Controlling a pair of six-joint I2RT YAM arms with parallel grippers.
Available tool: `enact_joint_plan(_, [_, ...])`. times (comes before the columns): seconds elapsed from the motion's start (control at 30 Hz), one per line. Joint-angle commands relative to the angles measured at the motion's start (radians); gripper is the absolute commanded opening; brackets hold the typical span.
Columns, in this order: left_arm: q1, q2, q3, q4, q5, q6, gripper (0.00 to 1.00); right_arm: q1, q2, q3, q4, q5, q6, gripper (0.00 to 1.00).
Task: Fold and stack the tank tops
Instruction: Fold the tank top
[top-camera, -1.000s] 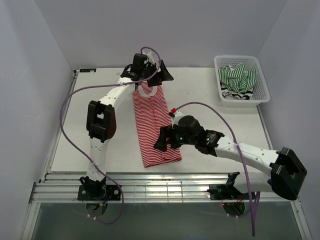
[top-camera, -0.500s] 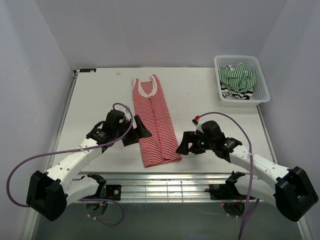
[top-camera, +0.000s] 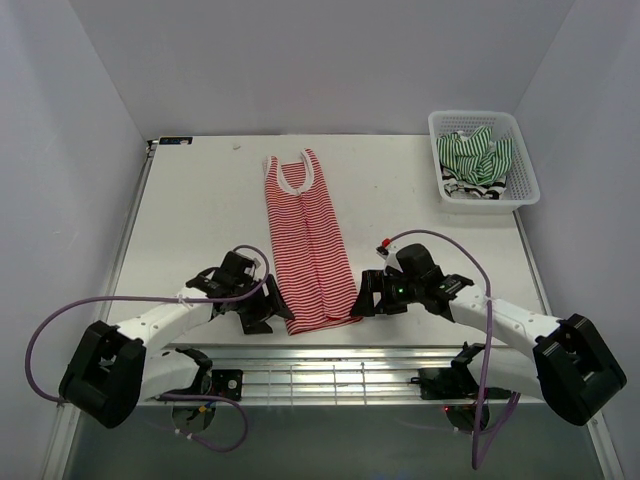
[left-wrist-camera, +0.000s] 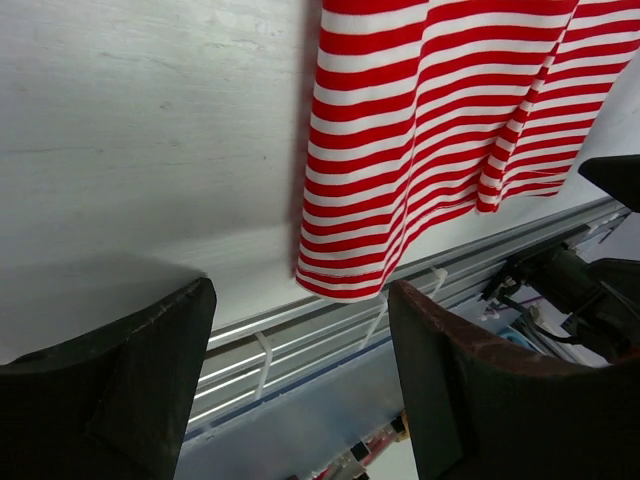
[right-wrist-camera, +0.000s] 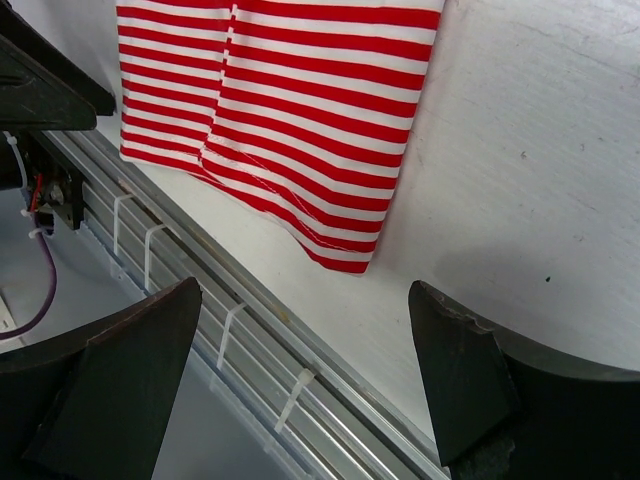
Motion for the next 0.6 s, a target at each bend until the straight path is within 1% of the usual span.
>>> enact_joint_plan(0.0, [-0.008,0.018,-0.014,0.075,0.042,-0.006,0.78,-0.003,0.02,-0.011,0.046,-0.031,-0.002,0.9])
enact_joint_plan(0.07, [-0.008,0.027,-0.026,0.094,0.059,-0.009,0.76,-0.002,0.034,-0.016,0.049,-0.026,0.006,0.9])
enact_joint_plan(0.1, [-0.01,0.032,-0.031,0.103,0.064,-0.011,0.72,-0.003,0.038,-0.019,0.054,-0.029,0.009,0.91])
enact_joint_plan(0.17, [-0.01,0.044,-0.048,0.117,0.069,-0.018,0.7,-0.002,0.052,-0.031,0.075,-0.04,0.02,0.92])
enact_joint_plan(0.2, [-0.013,0.05,-0.063,0.126,0.07,-0.026,0.63,-0.003,0.06,-0.039,0.083,-0.042,0.034,0.94])
enact_joint_plan(0.3, [-0.014,0.058,-0.083,0.143,0.064,-0.035,0.54,-0.003,0.066,-0.049,0.105,-0.042,0.047,0.97])
enact_joint_plan(0.33, [-0.016,0.067,-0.087,0.154,0.056,-0.038,0.47,-0.003,0.071,-0.056,0.106,-0.039,0.052,0.98])
enact_joint_plan(0.4, [-0.02,0.082,-0.095,0.164,0.047,-0.041,0.45,-0.003,0.075,-0.057,0.106,-0.025,0.055,1.0])
enact_joint_plan(0.43, [-0.02,0.092,-0.098,0.178,0.043,-0.046,0.42,-0.003,0.081,-0.059,0.106,-0.02,0.057,1.0])
enact_joint_plan(0.53, [-0.028,0.125,-0.104,0.195,0.035,-0.057,0.37,-0.001,0.097,-0.056,0.106,-0.003,0.064,0.89])
enact_joint_plan(0.57, [-0.03,0.132,-0.104,0.195,0.029,-0.055,0.32,-0.001,0.101,-0.054,0.106,0.004,0.069,0.86])
